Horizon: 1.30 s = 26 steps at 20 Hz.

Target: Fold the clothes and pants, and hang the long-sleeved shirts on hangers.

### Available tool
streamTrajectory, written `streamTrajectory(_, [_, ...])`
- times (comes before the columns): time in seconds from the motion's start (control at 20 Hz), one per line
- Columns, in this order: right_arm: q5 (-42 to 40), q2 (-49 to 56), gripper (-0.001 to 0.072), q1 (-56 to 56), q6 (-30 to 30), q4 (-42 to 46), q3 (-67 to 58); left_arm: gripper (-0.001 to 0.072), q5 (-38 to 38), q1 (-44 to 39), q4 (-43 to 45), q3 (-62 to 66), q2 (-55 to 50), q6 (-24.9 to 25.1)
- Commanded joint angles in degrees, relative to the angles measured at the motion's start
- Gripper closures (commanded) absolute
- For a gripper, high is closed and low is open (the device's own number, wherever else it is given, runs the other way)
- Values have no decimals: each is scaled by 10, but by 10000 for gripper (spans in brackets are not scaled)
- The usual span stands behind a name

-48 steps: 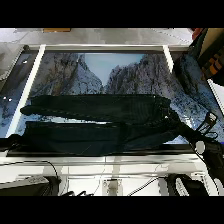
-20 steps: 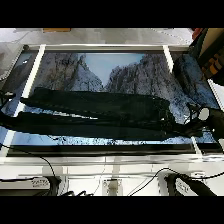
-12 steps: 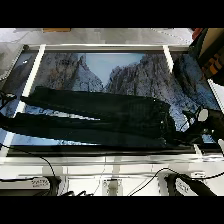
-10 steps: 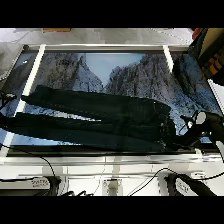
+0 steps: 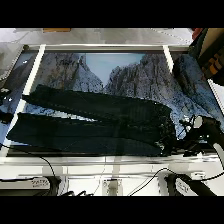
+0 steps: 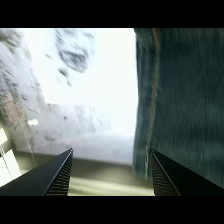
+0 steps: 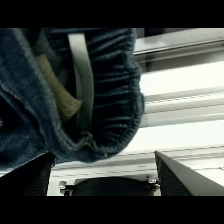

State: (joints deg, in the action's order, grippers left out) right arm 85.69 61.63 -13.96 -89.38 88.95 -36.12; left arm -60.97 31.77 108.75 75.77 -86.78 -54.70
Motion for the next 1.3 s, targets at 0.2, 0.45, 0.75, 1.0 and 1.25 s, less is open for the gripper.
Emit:
streamTrajectory(0.2, [-49, 0, 17, 1, -1, -1, -64, 175, 121, 0, -230, 0, 0, -79])
streamTrajectory(0.45, [-119, 0, 18, 1, -1, -1, -148, 216, 223, -25, -386, 0, -5, -144])
streamTrajectory(0.75, [-183, 2, 17, 1, -1, 0, -150, 228, 234, -92, -356, 28, -77, -278])
streamTrajectory(1.0, [-202, 2, 18, 1, -1, -1, -150, 228, 228, -121, -180, 52, -126, -447])
streamTrajectory(1.25, [-212, 2, 18, 1, -1, -3, -150, 237, 250, -117, -159, 52, -150, -516])
